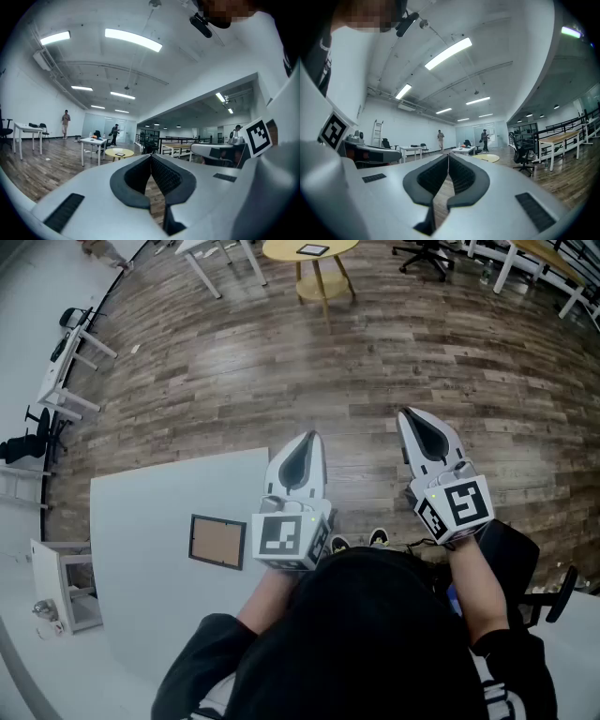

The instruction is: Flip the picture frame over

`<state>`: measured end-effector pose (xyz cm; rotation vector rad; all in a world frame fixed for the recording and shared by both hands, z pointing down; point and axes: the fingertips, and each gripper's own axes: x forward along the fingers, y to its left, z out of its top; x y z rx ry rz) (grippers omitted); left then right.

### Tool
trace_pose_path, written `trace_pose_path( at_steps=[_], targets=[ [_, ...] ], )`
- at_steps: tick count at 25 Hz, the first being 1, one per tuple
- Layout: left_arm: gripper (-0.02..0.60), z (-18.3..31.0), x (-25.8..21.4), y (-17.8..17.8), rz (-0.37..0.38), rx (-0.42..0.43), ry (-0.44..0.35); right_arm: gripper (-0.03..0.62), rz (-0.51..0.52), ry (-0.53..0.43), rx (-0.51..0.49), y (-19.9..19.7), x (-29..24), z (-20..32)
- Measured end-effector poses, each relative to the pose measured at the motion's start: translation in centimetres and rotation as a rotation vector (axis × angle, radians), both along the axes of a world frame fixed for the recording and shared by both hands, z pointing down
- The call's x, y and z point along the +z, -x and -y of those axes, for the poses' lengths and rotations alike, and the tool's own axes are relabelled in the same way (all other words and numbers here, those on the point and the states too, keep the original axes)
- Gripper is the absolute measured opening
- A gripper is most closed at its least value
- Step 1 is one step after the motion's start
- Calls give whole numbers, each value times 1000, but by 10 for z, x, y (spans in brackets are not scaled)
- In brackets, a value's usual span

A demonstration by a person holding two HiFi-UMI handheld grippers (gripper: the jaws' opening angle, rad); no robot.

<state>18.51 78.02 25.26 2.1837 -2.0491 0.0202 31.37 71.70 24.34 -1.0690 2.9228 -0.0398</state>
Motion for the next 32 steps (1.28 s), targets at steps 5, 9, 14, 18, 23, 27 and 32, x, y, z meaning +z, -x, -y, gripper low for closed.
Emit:
trace_pose_path(
  at_steps=[5, 9, 14, 18, 23, 27, 32],
  targets=[
    [23, -4, -9, 12, 15, 12, -8, 20, -1, -18, -13, 18, -5, -6],
    [23, -10, -7, 22, 17, 20, -11, 20, -12, -14, -9, 29, -4, -12],
    [23, -17, -2, 36, -5, 23, -3, 20, -4, 3, -6, 40, 2, -21],
    [23, -20, 2, 48, -16, 29, -18, 20, 78, 50, -29, 44, 1, -28],
    [23, -10, 8, 45, -22, 64, -17, 20, 98, 74, -83, 52, 4, -26],
    [23, 14, 10, 39, -13, 68, -10, 18, 33, 83, -101, 54, 17, -3],
    [23, 60, 10, 38, 9, 63, -8, 18, 38, 91, -121, 54, 24, 44]
  ],
)
